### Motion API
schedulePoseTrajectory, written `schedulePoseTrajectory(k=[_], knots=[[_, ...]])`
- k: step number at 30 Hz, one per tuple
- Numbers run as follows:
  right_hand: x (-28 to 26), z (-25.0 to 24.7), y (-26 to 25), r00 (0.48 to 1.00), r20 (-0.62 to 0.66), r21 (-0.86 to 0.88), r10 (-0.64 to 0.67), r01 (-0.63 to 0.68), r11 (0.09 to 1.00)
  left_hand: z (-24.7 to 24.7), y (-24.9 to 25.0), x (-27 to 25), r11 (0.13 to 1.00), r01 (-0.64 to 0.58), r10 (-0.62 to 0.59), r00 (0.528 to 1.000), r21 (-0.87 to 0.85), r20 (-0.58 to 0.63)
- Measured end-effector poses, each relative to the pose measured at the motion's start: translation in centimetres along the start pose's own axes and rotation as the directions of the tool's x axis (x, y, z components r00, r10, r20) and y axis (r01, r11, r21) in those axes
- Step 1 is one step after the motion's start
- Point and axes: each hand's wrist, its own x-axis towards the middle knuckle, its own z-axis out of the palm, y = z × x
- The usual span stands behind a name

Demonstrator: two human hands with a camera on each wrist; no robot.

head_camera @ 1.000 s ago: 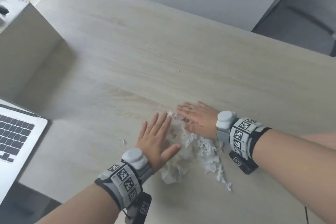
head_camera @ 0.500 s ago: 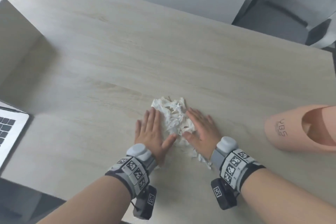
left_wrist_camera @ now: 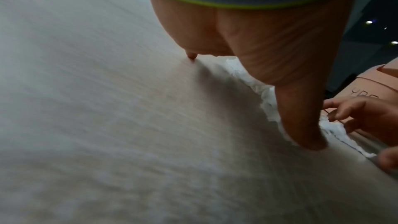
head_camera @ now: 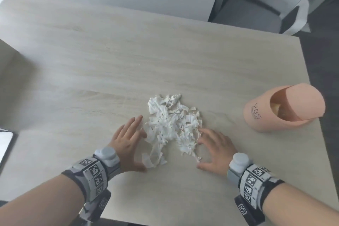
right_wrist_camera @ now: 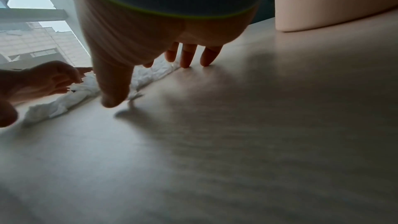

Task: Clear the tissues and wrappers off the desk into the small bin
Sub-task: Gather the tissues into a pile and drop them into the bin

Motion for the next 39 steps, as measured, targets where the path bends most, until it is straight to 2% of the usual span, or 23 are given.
schedulePoseTrajectory(k=[2, 5, 10, 15, 18, 22, 25, 28, 30, 33, 34, 36, 38, 39], knots=[[0.3, 0.3, -0.9, 0.998, -0.053, -0.011, 0.023, -0.023, 1.000, 0.0, 0.9, 0.9, 0.999, 0.042, -0.043, 0.998, -0.028, -0.037], [1.5, 0.3, -1.9, 0.987, -0.090, 0.016, 0.131, -0.130, 0.991, -1.0, 1.9, 3.2, 0.995, 0.075, -0.078, 0.996, -0.059, -0.045], [3.9, -0.6, -3.1, 0.981, -0.046, 0.047, 0.191, -0.189, 0.981, -3.5, 3.0, 7.6, 0.997, -0.047, 0.047, 0.999, 0.058, -0.010], [6.0, -0.8, -3.5, 0.990, -0.062, 0.111, 0.125, -0.117, 0.987, -4.5, 4.2, 10.5, 0.987, -0.098, 0.086, 0.991, 0.123, 0.100], [6.8, -0.4, -3.8, 0.991, -0.087, 0.208, 0.105, -0.084, 0.974, -4.2, 5.0, 10.9, 0.992, -0.119, 0.118, 0.993, 0.030, 0.026], [7.1, -0.7, -4.4, 0.975, -0.105, 0.384, 0.197, -0.143, 0.912, -3.4, 6.3, 10.6, 0.988, -0.080, 0.072, 0.996, -0.134, -0.059], [6.0, -1.1, -5.3, 0.935, -0.115, 0.525, 0.334, -0.228, 0.820, -3.1, 7.4, 10.3, 0.961, -0.024, 0.011, 0.999, -0.274, -0.046], [4.7, -1.3, -6.0, 0.886, -0.111, 0.661, 0.451, -0.273, 0.699, -3.0, 8.8, 9.8, 0.892, 0.058, -0.077, 0.997, -0.447, -0.024], [4.4, -1.4, -6.1, 0.856, -0.125, 0.717, 0.501, -0.271, 0.642, -2.9, 9.7, 9.4, 0.799, 0.144, -0.156, 0.987, -0.584, 0.030], [4.0, -1.9, -6.0, 0.815, -0.215, 0.742, 0.538, -0.222, 0.633, -2.6, 10.8, 9.2, 0.564, 0.293, -0.245, 0.952, -0.772, 0.182], [3.8, -2.2, -5.9, 0.804, -0.248, 0.747, 0.541, -0.197, 0.635, -2.6, 11.2, 9.1, 0.467, 0.311, -0.239, 0.946, -0.828, 0.220], [3.1, -3.2, -5.5, 0.791, -0.269, 0.765, 0.550, -0.171, 0.621, -2.7, 12.8, 8.9, 0.207, 0.306, -0.205, 0.942, -0.929, 0.264], [2.6, -3.8, -5.4, 0.795, -0.246, 0.782, 0.554, -0.175, 0.598, -3.2, 14.2, 8.4, -0.071, 0.291, -0.161, 0.941, -0.954, 0.299], [2.0, -4.1, -5.1, 0.796, -0.240, 0.790, 0.555, -0.173, 0.589, -3.6, 15.3, 8.3, -0.169, 0.280, -0.146, 0.941, -0.945, 0.305]])
